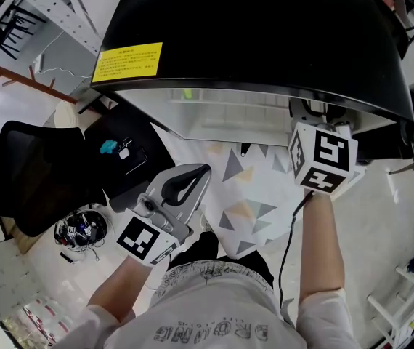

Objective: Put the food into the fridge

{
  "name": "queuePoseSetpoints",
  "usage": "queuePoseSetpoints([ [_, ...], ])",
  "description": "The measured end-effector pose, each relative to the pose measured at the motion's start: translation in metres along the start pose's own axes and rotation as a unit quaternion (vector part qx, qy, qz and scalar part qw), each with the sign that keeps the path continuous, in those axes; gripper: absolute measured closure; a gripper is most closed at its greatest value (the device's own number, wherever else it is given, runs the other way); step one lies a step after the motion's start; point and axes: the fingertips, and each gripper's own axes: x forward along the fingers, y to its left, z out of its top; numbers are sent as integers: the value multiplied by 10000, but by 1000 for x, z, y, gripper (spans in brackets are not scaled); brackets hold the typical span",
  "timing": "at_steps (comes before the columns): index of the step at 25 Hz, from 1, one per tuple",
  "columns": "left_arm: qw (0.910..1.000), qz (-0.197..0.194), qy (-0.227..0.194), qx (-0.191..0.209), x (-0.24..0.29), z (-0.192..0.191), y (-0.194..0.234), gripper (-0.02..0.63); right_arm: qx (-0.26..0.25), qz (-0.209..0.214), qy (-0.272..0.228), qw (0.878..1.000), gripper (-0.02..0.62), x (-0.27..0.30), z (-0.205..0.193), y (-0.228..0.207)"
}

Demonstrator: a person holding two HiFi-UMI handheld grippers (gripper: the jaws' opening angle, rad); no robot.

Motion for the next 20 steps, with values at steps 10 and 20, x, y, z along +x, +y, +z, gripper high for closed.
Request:
queuePoseSetpoints([
  [10,10000,-2,30,45,-3,0,-5,600,3,91,207,9997,296,-2,-13,3],
  [20,9999,-9,-11,125,-7,4,-17,600,78,290,140,9995,296,-12,-12,10],
])
